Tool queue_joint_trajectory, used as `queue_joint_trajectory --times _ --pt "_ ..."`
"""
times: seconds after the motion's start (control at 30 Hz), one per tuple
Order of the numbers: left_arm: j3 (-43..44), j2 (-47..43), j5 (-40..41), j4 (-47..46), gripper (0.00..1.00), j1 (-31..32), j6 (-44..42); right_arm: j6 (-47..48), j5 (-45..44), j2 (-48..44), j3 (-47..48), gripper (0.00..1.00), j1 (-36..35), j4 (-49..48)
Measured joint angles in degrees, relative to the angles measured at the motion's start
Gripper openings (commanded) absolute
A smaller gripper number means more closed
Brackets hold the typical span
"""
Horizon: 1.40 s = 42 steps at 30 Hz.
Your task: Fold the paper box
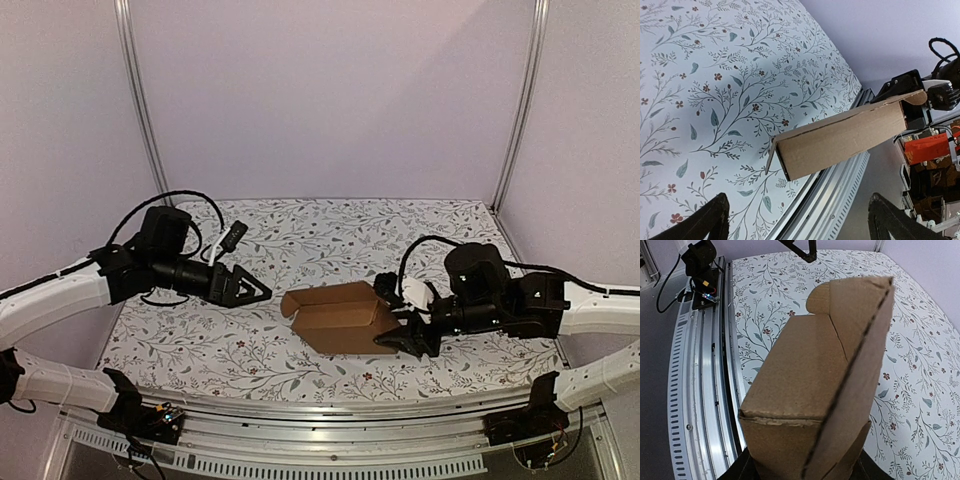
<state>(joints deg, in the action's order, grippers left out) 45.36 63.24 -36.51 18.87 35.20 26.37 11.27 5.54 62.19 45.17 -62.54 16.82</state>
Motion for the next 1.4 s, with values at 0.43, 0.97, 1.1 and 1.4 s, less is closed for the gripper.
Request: queue_joint_trajectory --times 0.43,0.97,1.1,1.4 --pt "2.29 7.67 3.21 0.09 0.66 1.77 -2.23 -2.71 7.89 5.16 0.00 0.34 2.23 -8.74" --pt "6.25 9.62 8.57 3.37 0.02 3.23 -4.17 -4.33 7.65 5.20 -3.30 0.32 2.29 -15.32" --pt "7.41 9.88 10.25 4.70 0.00 3.72 -4.31 -4.59 6.23 5.35 -5.29 0.31 2.29 -18.99" --pt "9.38 11.74 13.64 6.25 0.00 3.85 -4.13 -5.07 2.32 6.82 -9.73 0.27 2.23 -28.00"
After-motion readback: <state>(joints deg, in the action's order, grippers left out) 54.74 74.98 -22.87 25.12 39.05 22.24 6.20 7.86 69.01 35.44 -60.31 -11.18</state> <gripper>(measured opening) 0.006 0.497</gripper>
